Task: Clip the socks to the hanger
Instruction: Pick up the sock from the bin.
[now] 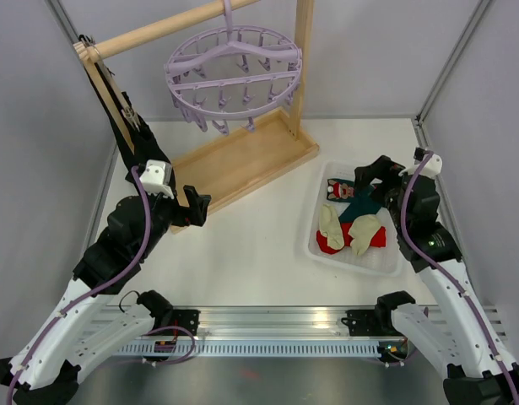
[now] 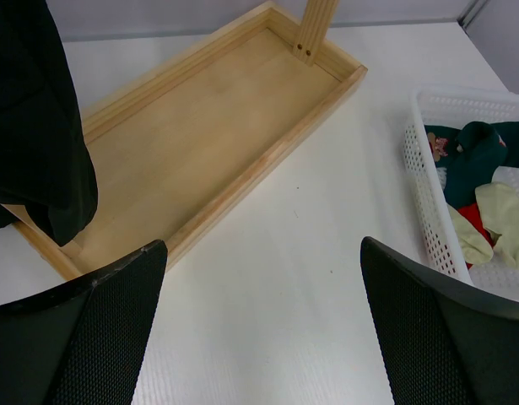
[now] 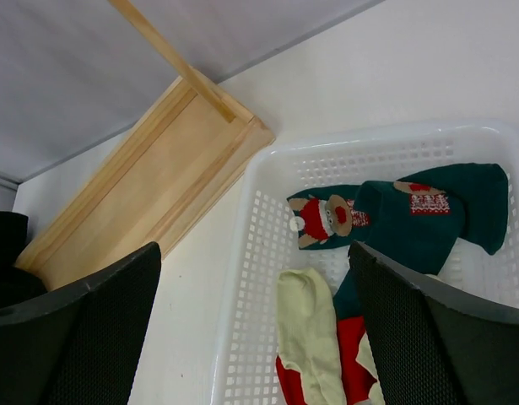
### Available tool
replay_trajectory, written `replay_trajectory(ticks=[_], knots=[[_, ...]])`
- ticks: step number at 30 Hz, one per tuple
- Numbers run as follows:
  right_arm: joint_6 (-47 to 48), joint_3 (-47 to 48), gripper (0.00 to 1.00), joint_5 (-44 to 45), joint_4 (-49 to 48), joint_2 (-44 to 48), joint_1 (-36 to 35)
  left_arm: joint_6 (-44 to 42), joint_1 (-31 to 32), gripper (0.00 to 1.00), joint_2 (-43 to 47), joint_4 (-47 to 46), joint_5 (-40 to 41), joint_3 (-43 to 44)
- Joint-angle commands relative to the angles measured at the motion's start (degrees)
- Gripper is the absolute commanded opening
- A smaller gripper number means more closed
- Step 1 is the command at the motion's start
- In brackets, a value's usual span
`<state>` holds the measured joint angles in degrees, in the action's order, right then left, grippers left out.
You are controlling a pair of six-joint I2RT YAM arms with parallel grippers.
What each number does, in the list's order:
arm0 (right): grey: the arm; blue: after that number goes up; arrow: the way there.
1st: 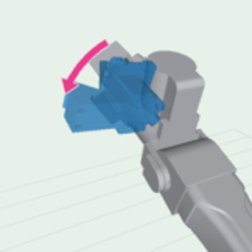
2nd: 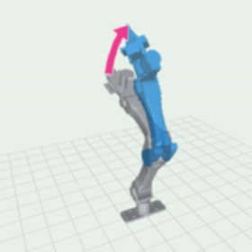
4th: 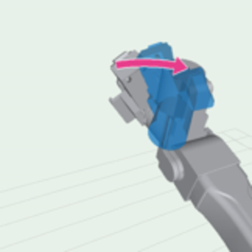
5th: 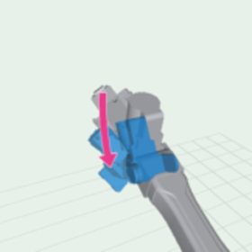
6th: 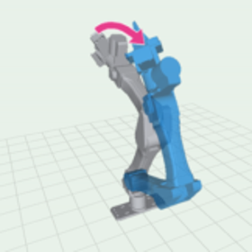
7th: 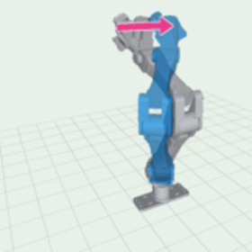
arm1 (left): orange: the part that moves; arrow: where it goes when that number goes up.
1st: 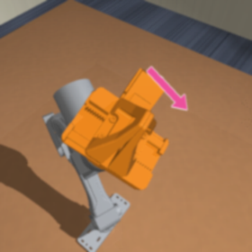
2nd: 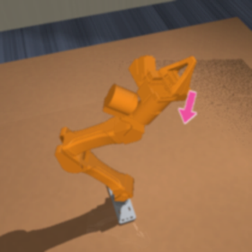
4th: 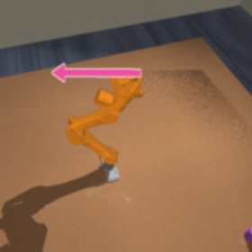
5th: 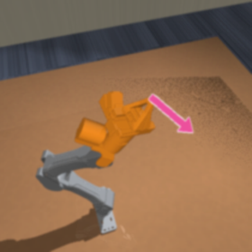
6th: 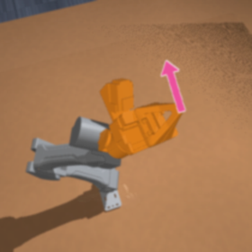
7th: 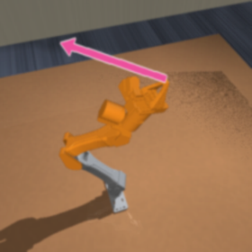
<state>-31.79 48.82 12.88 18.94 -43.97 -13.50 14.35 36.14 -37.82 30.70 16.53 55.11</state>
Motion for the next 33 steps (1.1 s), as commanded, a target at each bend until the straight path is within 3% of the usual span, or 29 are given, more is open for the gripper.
replay_trajectory(ticks=[1, 8, 12, 22, 33], knots=[[0.32, 0.22, 0.98, 1.0, 0.57, -1.47, 0.05, -0.99, 0.16, 1.0, 0.38, -2.22, 1.04, -0.09], [1.73, 0.32, 0.98, 1.27, 2.95, -9.72, 0.05, -0.81, 0.16, 1.0, 0.21, -1.96, 1.04, -0.09], [1.56, -3.89, 0.98, -1.8, -1.43, -13.33, -0.04, -0.73, 0.16, 1.0, -0.06, -1.96, 0.78, 0.08], [-1.08, -9.88, 0.85, -2.43, -10.94, -24.06, -1.35, -0.64, 0.16, 1.0, -0.5, -1.78, 0.43, 0.17], [-2.58, -3.39, 0.79, 8.03, -13.58, -34.51, -3.29, -0.55, 0.16, 1.0, -1.37, -1.61, 0.08, 0.26]])
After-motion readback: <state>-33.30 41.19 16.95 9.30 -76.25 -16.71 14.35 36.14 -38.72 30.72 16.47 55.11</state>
